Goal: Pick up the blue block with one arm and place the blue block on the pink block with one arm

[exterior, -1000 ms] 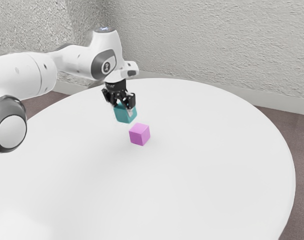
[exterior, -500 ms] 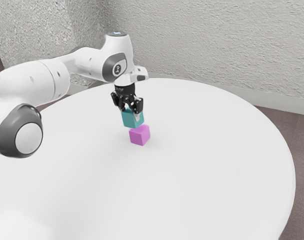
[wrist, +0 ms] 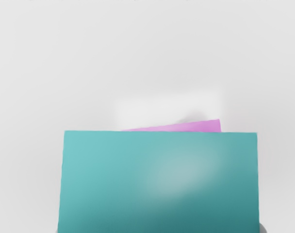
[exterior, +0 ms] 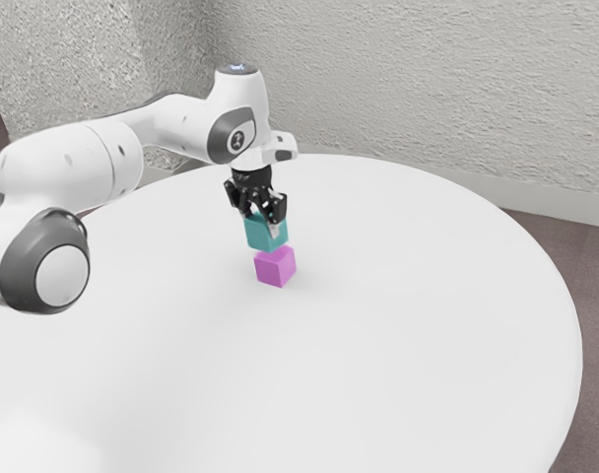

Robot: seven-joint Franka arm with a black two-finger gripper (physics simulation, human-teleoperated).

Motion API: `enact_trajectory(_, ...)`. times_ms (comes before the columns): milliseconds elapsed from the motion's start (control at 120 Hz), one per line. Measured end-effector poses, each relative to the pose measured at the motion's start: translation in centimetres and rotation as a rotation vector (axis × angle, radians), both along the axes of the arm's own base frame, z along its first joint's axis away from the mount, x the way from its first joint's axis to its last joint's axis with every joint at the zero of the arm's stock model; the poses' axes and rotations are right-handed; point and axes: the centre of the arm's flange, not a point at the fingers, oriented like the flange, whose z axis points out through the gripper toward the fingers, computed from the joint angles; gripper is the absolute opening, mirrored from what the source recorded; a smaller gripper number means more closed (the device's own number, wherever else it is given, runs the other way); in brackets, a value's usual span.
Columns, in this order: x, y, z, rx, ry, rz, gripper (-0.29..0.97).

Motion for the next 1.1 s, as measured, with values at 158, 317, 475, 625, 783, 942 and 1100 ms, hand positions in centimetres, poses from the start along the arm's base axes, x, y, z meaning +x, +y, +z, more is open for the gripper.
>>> enact_trajectory(158,0.1,0.0,-0.2,0.001,-0.003,-0.002,0.21)
enact_trajectory(317,0.3,0.0,-0.2,0.002,-0.009,-0.003,0.2)
enact_trajectory(475,0.4,-0.6,-0.1,0.0,-0.015,-0.016,0.34)
enact_trajectory(625,0.6,-1.7,0.7,-0.021,-0.029,-0.036,0.51)
enact_trajectory(783,0.5,-1.4,1.4,-0.021,-0.035,-0.035,0.6)
enact_trajectory(942,-0.9,-1.0,8.1,-0.042,-0.074,-0.019,0.64)
enact_trajectory(1100,-2.9,-0.2,13.3,-0.063,-0.069,0.001,0.66)
